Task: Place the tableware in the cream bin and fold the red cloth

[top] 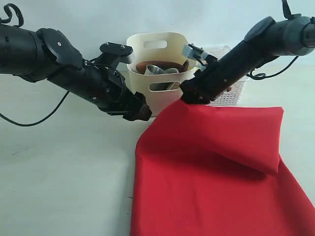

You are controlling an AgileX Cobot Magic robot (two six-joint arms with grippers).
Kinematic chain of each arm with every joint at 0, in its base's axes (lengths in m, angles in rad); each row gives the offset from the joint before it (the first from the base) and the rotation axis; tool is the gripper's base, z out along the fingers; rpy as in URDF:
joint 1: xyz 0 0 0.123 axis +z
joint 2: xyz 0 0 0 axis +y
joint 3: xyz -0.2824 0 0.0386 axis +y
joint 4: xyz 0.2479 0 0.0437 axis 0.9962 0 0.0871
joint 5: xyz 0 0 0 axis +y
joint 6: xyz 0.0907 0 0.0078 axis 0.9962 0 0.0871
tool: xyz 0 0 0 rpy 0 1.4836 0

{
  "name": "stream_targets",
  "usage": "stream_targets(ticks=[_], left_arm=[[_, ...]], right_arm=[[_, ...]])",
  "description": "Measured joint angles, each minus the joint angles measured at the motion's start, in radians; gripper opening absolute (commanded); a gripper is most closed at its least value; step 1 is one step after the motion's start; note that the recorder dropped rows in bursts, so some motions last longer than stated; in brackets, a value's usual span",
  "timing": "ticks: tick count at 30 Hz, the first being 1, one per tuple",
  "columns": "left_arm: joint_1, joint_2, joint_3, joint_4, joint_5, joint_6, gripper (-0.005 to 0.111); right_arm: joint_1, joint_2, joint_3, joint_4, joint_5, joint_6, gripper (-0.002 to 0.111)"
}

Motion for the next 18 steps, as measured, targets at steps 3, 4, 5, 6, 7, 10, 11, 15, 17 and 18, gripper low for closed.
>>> stream_targets(ticks=[3, 4, 5, 6, 7, 10, 11, 15, 17, 18], left_arm=[[0.000, 0.000, 0.000, 0.000, 0.000, 0.000, 0.067], [0.000, 0.000, 0.000, 0.000, 0.000, 0.000, 0.067], [0.000, 0.000, 0.000, 0.000, 0.000, 0.000, 0.067], [0.000, 0.000, 0.000, 0.000, 0.000, 0.000, 0.067], [0.000, 0.000, 0.000, 0.000, 0.000, 0.000, 0.067], [0.000, 0.000, 0.000, 0.000, 0.000, 0.000, 0.067], [0.000, 0.000, 0.000, 0.000, 0.000, 0.000, 0.067], [0.000, 0.000, 0.000, 0.000, 0.000, 0.000, 0.067], [0.000, 0.000, 0.000, 0.000, 0.000, 0.000, 0.067], [0.000, 0.000, 0.000, 0.000, 0.000, 0.000, 0.067]], right_arm=[[0.000, 0.000, -0.001, 0.120, 0.007, -0.053, 0.003], [0.000, 0.000, -0.001, 0.147, 0.013, -0.064, 0.003], [0.000, 0.000, -0.001, 0.178, 0.020, -0.077, 0.003], [0.000, 0.000, -0.001, 0.206, 0.028, -0.088, 0.003], [0.000, 0.000, -0.001, 0.224, 0.035, -0.098, 0.003], [0.000, 0.000, -0.001, 0.288, 0.069, -0.123, 0.003], [0.000, 0.000, -0.001, 0.307, 0.083, -0.130, 0.003], [0.000, 0.000, -0.003, 0.321, 0.104, -0.147, 0.003], [-0.002, -0.012, -0.014, 0.267, 0.101, -0.141, 0.003], [-0.002, -0.021, -0.022, 0.228, 0.096, -0.125, 0.003]])
